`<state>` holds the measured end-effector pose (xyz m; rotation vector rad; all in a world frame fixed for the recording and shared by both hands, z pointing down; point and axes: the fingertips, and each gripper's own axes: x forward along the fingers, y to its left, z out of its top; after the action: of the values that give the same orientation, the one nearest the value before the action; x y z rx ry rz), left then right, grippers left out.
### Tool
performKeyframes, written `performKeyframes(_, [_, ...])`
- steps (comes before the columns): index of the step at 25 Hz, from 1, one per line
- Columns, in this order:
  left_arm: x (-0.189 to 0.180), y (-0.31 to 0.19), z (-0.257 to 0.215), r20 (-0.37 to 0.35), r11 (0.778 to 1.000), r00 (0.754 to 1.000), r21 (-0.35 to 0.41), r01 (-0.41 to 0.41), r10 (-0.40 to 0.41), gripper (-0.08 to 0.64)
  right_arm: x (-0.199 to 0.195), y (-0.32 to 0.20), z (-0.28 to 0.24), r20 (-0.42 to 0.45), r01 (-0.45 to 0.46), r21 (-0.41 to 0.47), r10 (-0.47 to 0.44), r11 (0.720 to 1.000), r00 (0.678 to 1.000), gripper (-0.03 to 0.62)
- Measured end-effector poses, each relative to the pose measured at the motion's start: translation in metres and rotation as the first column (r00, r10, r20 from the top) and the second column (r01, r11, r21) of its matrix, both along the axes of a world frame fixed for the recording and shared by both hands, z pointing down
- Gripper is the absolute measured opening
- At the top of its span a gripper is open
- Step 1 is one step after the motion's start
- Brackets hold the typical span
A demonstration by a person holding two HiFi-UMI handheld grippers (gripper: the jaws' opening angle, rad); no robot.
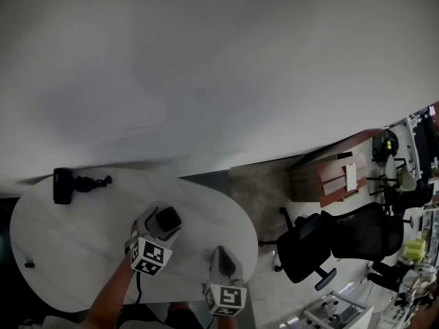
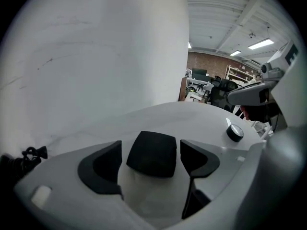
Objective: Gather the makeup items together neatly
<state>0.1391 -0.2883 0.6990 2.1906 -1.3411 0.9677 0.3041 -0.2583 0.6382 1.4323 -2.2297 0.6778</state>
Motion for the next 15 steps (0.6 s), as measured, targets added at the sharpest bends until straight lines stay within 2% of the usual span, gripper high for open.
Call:
performKeyframes(5, [0.003, 0.001, 0.011, 0.010, 0.999, 1.000, -0.031, -0.008, 0.008, 0.368, 0.008, -0.003, 0.007, -0.008, -0.020, -0.011, 0.020, 1.000, 1.000, 0.005])
performKeyframes(9, [0.003, -0.001, 0.012, 0.001, 0.999, 1.000, -0.027, -0.018, 0.018, 0.353, 0.007, -0.005, 0.009, -0.007, -0.022, -0.014, 0.022, 1.000, 1.000, 0.005])
performKeyframes(15, [0.001, -0.001, 0.010, -0.020, 1.000, 1.000, -0.024, 0.013, -0.013, 0.350, 0.004, -0.003, 0.010, -0.008, -0.015, -0.012, 0.015, 1.000, 1.000, 0.005])
